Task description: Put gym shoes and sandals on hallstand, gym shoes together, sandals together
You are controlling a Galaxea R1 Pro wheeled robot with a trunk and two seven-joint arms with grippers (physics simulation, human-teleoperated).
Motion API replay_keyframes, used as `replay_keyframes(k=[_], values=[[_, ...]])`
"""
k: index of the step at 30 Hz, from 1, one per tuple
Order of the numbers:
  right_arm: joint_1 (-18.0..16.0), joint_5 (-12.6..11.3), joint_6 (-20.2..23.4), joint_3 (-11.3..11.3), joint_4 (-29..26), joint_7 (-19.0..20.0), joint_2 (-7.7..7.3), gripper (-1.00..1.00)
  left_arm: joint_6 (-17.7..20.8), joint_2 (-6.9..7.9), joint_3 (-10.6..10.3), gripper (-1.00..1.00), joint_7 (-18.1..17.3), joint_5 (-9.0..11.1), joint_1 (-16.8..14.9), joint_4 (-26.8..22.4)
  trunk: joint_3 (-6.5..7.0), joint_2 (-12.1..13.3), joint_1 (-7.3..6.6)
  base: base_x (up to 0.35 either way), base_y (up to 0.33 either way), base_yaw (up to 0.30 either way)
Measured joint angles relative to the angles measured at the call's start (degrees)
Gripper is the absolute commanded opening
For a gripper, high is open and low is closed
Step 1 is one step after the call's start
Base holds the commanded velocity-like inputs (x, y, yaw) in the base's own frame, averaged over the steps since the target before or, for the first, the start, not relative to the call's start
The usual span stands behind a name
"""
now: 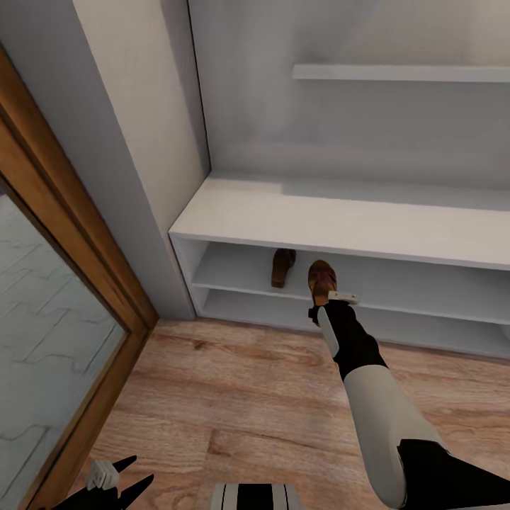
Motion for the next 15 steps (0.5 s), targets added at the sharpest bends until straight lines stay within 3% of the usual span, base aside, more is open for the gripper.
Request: replay_keyframes(k=[9, 15], values=[[0.1, 0.0, 0.0, 0.0, 0.0, 0.0, 0.0, -1.0, 0.0, 0.08, 0.0, 1.0, 0.0, 0.0, 0.0, 0.0, -0.01, 0.0, 0.0, 0.016, 0.0, 0.001], [0.1, 0.0, 0.0, 0.0, 0.0, 0.0, 0.0, -1.0, 0.0, 0.01, 0.0, 1.0, 0.0, 0.0, 0.0, 0.0, -0.01, 0.0, -0.02, 0.167, 0.0, 0.0]])
